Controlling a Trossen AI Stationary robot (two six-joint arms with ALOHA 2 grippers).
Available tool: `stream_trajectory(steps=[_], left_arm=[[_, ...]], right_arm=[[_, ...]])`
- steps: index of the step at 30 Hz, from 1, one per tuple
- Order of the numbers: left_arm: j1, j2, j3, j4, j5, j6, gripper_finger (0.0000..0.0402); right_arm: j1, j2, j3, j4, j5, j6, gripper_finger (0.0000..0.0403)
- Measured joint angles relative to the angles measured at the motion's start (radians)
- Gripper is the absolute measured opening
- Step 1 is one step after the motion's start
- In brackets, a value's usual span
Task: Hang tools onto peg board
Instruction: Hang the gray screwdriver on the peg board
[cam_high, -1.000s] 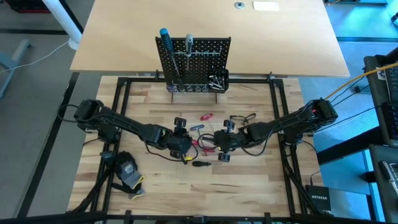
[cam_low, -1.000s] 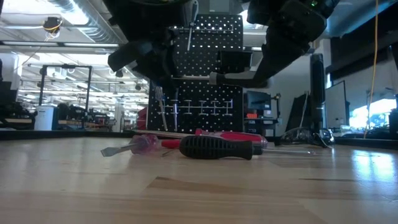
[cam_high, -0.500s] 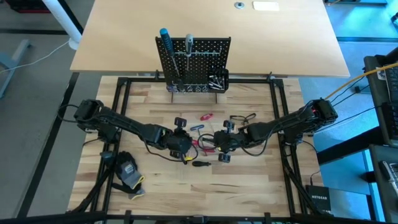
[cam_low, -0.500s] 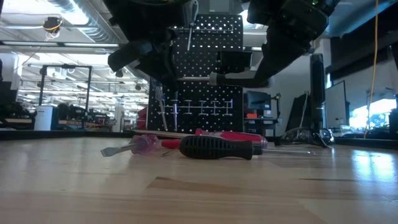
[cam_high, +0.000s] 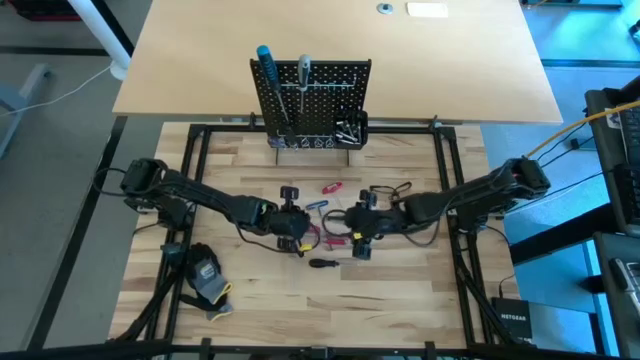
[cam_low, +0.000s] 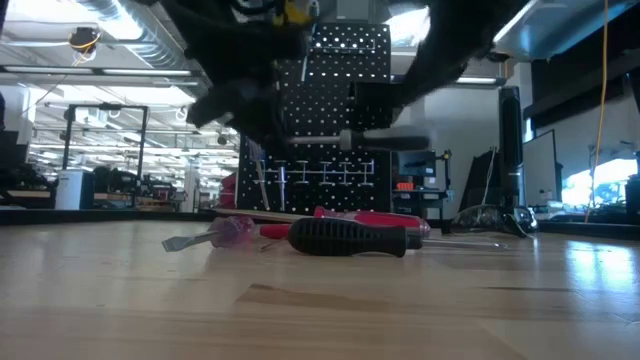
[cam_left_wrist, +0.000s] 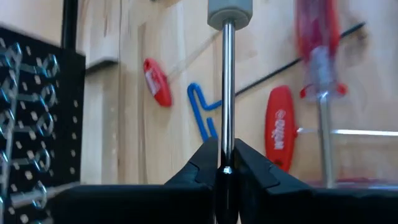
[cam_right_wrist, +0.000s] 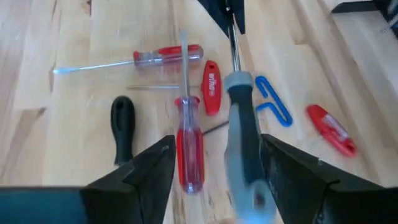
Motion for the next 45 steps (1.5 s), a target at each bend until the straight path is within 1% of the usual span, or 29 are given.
stream_trajectory(steps=[4,7,9,12,15,17,21,25,28,30,33,35,37,39,42,45], left_arm=[[0.023,-0.005,-0.042,0.062,-0.001,-0.055,0.0016],[0.042,-0.022,-0.070,0.166,-0.003,-0.078,0.0016],[0.055,-0.038,-0.073,0.224,-0.020,-0.091,0.0016],[0.061,-0.058,-0.072,0.255,-0.090,-0.101,0.0016],[0.059,-0.078,-0.073,0.255,-0.168,-0.120,0.0016],[0.058,-0.100,-0.073,0.274,-0.219,-0.129,0.0016],[0.059,-0.148,-0.073,0.344,-0.300,-0.135,0.0017],[0.076,-0.209,-0.073,0.438,-0.409,-0.124,0.0021],[0.099,-0.248,-0.073,0.489,-0.433,-0.091,0.0016],[0.114,-0.265,-0.073,0.534,-0.436,-0.028,0.0016],[0.135,-0.267,-0.073,0.607,-0.480,0.068,0.0016],[0.153,-0.266,-0.074,0.652,-0.482,0.090,0.0018],[0.170,-0.266,-0.094,0.755,-0.470,0.113,0.0020],[0.181,-0.267,-0.148,0.938,-0.447,0.167,0.0018],[0.188,-0.266,-0.245,1.207,-0.442,0.267,0.0016],[0.217,-0.266,-0.319,1.415,-0.404,0.297,0.0016]], right_arm=[[0.048,-0.104,0.004,-0.030,0.074,-0.025,0.0238],[0.101,-0.167,-0.013,-0.040,0.192,-0.046,0.0238],[0.139,-0.205,-0.035,-0.054,0.292,-0.048,0.0238],[0.194,-0.260,-0.084,-0.051,0.432,-0.042,0.0238],[0.235,-0.296,-0.142,-0.052,0.579,0.011,0.0238],[0.248,-0.308,-0.183,-0.050,0.641,0.053,0.0238],[0.244,-0.311,-0.269,-0.015,0.659,0.137,0.0239],[0.244,-0.311,-0.346,0.097,0.660,0.142,0.0239],[0.244,-0.311,-0.364,0.126,0.657,0.142,0.0239],[0.244,-0.311,-0.370,0.126,0.652,0.141,0.0239],[0.244,-0.311,-0.371,0.127,0.653,0.138,0.0239],[0.244,-0.311,-0.371,0.127,0.653,0.136,0.0239],[0.244,-0.311,-0.371,0.127,0.653,0.134,0.0239],[0.244,-0.311,-0.371,0.127,0.653,0.134,0.0239],[0.244,-0.311,-0.371,0.126,0.653,0.133,0.0239],[0.244,-0.311,-0.371,0.126,0.653,0.124,0.0239]])
